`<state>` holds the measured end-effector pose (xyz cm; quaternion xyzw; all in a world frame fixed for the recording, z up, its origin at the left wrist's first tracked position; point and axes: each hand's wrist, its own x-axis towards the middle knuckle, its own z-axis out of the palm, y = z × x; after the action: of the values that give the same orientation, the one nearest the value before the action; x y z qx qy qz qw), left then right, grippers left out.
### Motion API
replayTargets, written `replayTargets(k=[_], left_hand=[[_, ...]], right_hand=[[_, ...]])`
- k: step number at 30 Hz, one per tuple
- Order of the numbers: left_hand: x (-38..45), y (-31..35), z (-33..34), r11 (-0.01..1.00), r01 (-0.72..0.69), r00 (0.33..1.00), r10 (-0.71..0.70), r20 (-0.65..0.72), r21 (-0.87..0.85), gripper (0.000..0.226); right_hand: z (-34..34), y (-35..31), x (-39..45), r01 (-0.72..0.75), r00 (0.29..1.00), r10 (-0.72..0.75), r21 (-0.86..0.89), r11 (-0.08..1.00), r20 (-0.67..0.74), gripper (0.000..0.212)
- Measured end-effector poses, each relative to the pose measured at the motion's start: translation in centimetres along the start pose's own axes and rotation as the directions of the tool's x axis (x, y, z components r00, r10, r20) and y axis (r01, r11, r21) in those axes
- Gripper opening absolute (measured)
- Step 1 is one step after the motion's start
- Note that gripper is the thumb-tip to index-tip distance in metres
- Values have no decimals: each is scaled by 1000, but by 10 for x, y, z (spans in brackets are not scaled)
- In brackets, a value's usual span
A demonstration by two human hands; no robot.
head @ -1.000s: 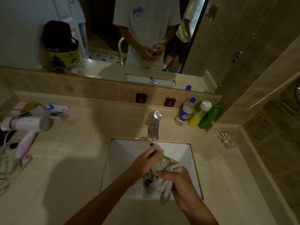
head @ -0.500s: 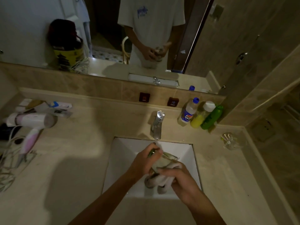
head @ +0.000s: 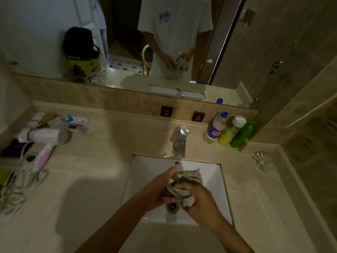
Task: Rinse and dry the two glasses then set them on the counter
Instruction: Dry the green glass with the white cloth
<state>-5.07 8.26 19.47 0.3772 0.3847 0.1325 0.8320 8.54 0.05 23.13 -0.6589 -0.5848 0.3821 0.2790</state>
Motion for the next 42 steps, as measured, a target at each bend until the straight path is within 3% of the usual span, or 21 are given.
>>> replayTargets(k=[3, 6, 8, 10, 12, 13, 15, 18, 20, 21, 23, 25, 26, 27, 29, 31, 34, 36, 38, 40, 42], left_hand=[[1, -4, 13, 951, -217, 941, 264, -213, 219, 31], [-5, 0, 19, 724, -526, 760, 636, -136, 446, 4], [-9, 3, 20, 641, -607, 702, 709, -60, 469, 13], [-14, 11, 22, 759, -540, 796, 601, -73, 364, 28], [-16, 20, 19, 935, -325, 940, 335, -56, 142, 55], [-17, 24, 17, 976, -215, 976, 216, -18, 42, 63], [-17, 29, 15, 995, -90, 996, 90, -4, -47, 59], [-13, 27, 23, 992, -105, 975, 117, -188, 72, 46], [-10, 21, 29, 952, -213, 929, 267, -257, 218, 36], [-8, 17, 31, 894, -309, 882, 397, -254, 325, 27], [-4, 8, 25, 613, -512, 687, 713, -142, 602, 16], [2, -3, 14, 302, -571, 552, 830, 84, 763, 21], [3, -5, 11, 241, -584, 540, 828, 149, 775, 21], [3, -4, 9, 276, -588, 568, 810, 145, 761, 18], [-2, 5, 10, 599, -526, 744, 668, -14, 603, 21], [-6, 11, 12, 898, -296, 931, 347, -111, 327, 48], [-4, 7, 10, 988, -87, 967, 115, -228, 129, 57], [3, 1, 10, 988, -67, 926, 113, -361, 138, 51], [7, -7, 10, 918, -179, 823, 336, -458, 353, 38], [11, -16, 6, 575, -386, 552, 770, -319, 721, 27], [6, -17, 8, 424, -493, 509, 849, -144, 760, 27]], right_hand=[[-18, -2, 0, -281, 958, 198, 550, 787, 207, 28], [-33, 0, -3, -331, 943, 162, 760, 559, 292, 34], [-35, -6, -7, -277, 960, 138, 762, 586, 244, 33], [-30, -12, -10, -181, 983, 132, 632, 754, 124, 29], [-21, -11, -11, -43, 993, 71, 283, 958, -92, 42], [-16, -10, -10, 60, 984, -57, 18, 998, -168, 43], [-10, -5, -7, 221, 958, -270, -351, 910, -98, 47], [-7, -2, -6, 229, 961, -261, -260, 938, -94, 44], [-11, -1, -6, 67, 994, -57, 113, 991, -92, 43], [-17, -2, -5, -33, 999, 41, 339, 940, -18, 41], [-30, 2, -5, -184, 982, 107, 659, 729, 157, 37], [-36, 6, -7, -244, 967, 83, 771, 588, 242, 40], [-35, 7, -9, -252, 965, 89, 786, 565, 245, 39], [-32, 6, -10, -247, 968, 105, 768, 591, 230, 36], [-24, 6, -9, -179, 984, 132, 592, 786, 122, 28], [-14, 8, -8, -63, 998, 69, 231, 971, -15, 35], [-3, 13, -2, 241, 965, -261, -322, 916, -19, 50], [4, 17, 0, 231, 973, -222, -271, 935, 63, 54], [2, 6, 2, -15, 1000, 12, 217, 976, 16, 48], [-10, 6, 3, -223, 975, 179, 543, 810, 133, 48], [-22, 6, 0, -253, 963, 129, 637, 728, 235, 47]])
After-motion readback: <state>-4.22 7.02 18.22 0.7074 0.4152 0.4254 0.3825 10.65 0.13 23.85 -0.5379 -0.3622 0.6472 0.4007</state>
